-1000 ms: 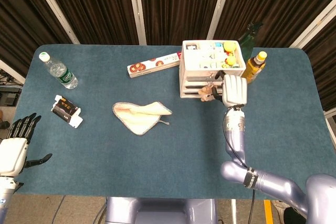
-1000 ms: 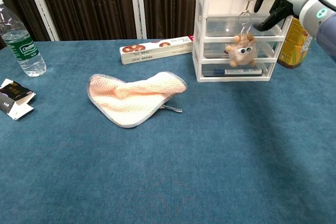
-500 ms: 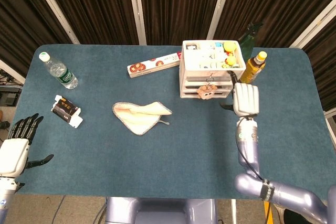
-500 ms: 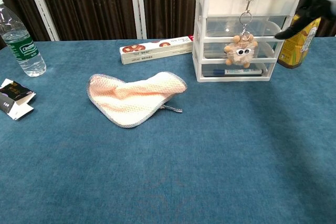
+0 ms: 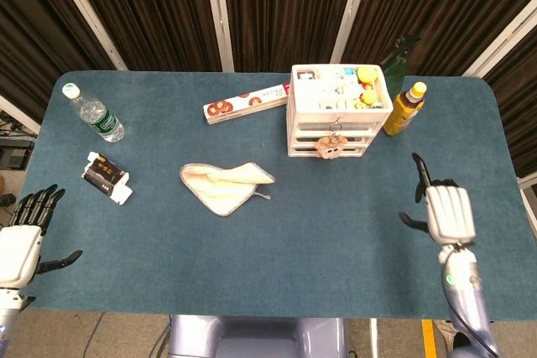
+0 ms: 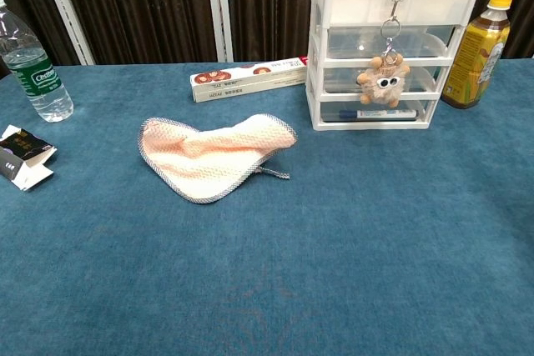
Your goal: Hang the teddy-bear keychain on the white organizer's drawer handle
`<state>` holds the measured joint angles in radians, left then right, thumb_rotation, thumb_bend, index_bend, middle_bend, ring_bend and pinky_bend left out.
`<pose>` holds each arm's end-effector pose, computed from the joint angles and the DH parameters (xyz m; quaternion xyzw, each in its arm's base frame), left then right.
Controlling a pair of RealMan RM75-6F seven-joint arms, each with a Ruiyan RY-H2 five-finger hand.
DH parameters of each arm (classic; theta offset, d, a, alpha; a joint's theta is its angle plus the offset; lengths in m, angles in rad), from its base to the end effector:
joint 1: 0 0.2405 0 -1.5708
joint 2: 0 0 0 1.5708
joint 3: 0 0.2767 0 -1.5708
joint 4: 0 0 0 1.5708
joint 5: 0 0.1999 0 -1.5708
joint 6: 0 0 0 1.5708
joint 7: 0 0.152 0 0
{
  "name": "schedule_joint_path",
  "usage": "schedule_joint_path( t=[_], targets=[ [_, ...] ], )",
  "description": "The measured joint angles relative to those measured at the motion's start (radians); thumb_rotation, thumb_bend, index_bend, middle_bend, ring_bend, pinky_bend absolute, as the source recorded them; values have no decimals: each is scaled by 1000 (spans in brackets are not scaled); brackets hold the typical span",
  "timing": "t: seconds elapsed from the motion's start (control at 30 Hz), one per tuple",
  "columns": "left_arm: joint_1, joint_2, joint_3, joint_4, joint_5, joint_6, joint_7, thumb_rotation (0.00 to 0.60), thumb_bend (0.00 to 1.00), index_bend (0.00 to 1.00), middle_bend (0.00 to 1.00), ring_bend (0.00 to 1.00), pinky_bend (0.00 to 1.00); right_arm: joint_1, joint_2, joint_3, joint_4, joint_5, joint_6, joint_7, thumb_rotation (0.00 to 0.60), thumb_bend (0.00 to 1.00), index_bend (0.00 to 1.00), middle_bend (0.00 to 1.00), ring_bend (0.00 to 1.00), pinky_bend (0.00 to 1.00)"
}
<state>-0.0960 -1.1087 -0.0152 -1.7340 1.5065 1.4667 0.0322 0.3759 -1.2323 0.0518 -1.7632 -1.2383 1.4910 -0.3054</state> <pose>-0.3032 0.1840 0.1627 -0.5966 -0.4213 -0.4000 0.5536 -0.2580 -0.2677 0.1371 0.6002 -0.3639 0.4011 0.5886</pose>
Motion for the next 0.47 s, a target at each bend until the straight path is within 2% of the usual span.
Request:
schedule_joint_path(
  t=[0.07,0.13,0.27,0.47],
  targets=[
    [4,2,3,-2,2,5,3,600,50,0,0,0,0,-32,32,-47,-7,-56,2,39,600,42,0,73,11,68],
    [8,4,5,-2,6,13,8,600,49,0,0,0,0,-59,53,-85,-9,-104,5,67,600,43,0,14,0,18],
    [26,8,17,0,15,30,15,600,49,0,0,0,0,-119,94,-143,-8,-181,18,114,600,42,0,0,0,0],
    [42,6,26,15,26,50,24,600,49,0,0,0,0,-185,90,-165,43,-239,67,146,600,43,0,0,0,0]
  ],
)
